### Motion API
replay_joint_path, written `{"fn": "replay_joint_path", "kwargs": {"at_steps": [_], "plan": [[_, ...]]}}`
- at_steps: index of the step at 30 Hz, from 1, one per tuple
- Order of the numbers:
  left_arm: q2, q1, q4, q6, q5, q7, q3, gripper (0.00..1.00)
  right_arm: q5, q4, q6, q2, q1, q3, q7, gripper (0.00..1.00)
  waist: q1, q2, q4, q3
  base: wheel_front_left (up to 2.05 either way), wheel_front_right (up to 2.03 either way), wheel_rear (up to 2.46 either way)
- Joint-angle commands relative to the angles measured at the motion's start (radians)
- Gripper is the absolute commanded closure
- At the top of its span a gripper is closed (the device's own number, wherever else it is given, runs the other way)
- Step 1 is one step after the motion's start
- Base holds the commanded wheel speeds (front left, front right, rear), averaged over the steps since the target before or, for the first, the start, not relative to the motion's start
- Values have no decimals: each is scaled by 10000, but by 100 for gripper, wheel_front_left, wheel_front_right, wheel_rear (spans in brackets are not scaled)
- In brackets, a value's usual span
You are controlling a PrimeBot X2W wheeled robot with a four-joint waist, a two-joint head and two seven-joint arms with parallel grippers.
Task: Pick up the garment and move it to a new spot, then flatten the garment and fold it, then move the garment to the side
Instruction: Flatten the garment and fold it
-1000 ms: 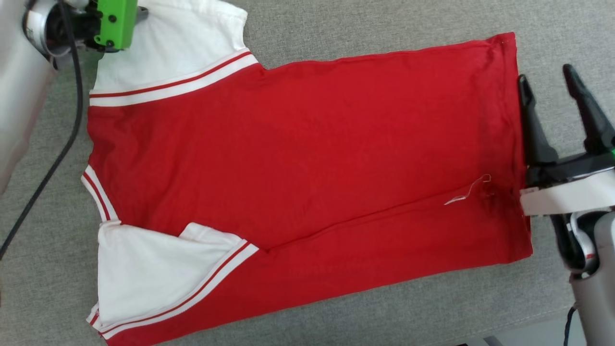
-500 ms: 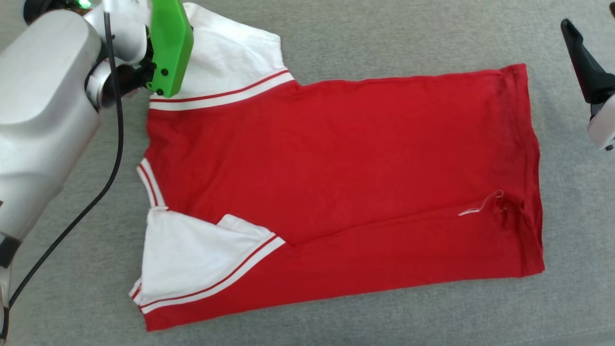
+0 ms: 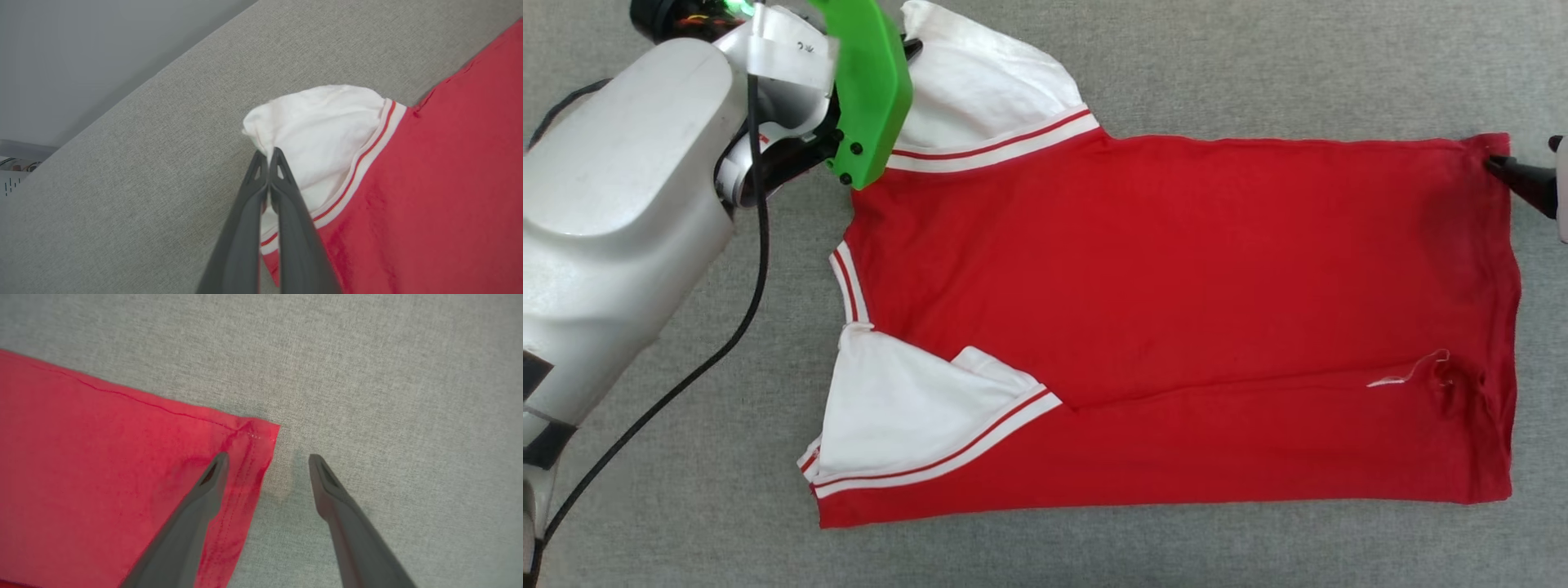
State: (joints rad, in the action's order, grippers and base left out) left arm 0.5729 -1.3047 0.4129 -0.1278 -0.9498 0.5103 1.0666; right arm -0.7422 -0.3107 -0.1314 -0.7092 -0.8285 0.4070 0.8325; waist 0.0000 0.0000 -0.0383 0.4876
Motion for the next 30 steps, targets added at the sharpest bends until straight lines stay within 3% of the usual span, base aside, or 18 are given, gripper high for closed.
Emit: {"fn": "replay_joint_path", "kwargs": {"at_steps": [1,9,11,12,13,14,19,30], "plan": [[-61,-113,-74,-1,202,-85,20,100,48,-225,7,176,-182,86,-39,0,0,0,268,291,0,0,0],[-147,-171,-177,19,321,-257,90,100,-64,-1539,7,775,48,1268,-399,0,0,0,434,552,0,0,0],[-122,-116,-123,16,308,-306,114,100,-91,-1569,7,718,-5,1456,-940,78,0,0,403,483,0,0,0],[-98,-79,-81,15,318,-371,116,100,-163,-1601,7,704,-13,1537,-1121,100,0,0,377,406,0,0,0],[-73,-18,-20,14,326,-441,132,100,-231,-1617,7,668,-63,1554,-1477,100,0,0,350,292,0,0,0],[-59,264,135,12,293,-716,163,100,-216,-1634,7,496,-89,1618,-2515,100,0,0,318,-176,0,0,0],[89,1137,165,11,256,-1193,387,100,-376,-1328,7,260,415,1669,-4124,100,0,0,271,-1250,0,0,0],[963,3696,-1169,704,-126,-2274,629,100,-541,-185,7,-153,2924,1552,-5799,100,0,0,392,-2932,0,0,0]]}}
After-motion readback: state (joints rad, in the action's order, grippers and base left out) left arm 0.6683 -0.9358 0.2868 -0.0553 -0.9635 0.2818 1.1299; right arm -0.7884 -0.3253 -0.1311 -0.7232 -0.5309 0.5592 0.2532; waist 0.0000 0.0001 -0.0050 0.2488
